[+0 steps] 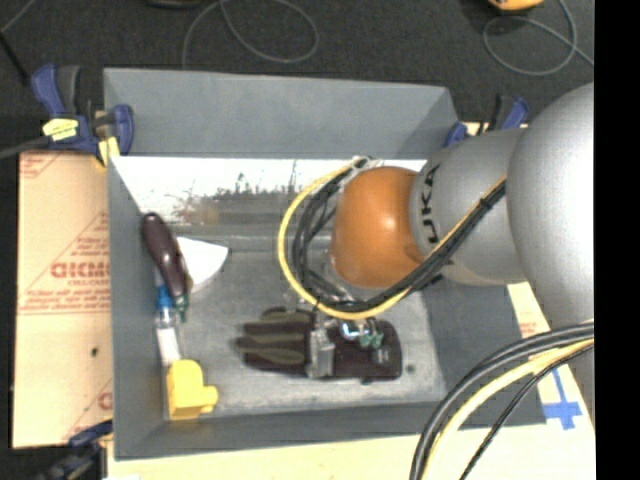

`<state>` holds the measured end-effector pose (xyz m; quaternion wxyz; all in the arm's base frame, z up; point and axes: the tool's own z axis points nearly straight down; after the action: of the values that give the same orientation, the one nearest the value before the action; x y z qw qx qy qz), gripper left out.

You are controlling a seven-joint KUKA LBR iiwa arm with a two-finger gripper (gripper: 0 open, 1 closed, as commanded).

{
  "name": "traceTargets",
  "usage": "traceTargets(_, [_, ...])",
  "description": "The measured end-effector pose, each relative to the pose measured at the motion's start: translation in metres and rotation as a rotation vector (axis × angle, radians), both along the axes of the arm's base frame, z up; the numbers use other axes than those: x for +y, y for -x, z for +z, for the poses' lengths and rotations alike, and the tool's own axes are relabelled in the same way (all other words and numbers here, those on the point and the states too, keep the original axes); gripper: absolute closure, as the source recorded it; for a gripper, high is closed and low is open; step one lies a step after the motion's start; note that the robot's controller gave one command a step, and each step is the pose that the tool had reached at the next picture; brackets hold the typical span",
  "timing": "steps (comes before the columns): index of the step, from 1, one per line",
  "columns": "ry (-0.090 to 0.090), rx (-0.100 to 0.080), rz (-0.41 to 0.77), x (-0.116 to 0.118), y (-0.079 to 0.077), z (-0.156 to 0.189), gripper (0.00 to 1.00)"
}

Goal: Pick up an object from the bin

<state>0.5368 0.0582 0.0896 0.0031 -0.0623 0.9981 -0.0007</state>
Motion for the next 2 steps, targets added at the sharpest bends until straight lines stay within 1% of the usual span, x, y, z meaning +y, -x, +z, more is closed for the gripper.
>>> traceTargets(1, [-0.003,-0.005,-0.236,0.0305,0.019,-0.0176,1.0])
traceTargets(2, [-0.003,-0.005,-0.236,0.0305,0.019,-0.0176,1.0])
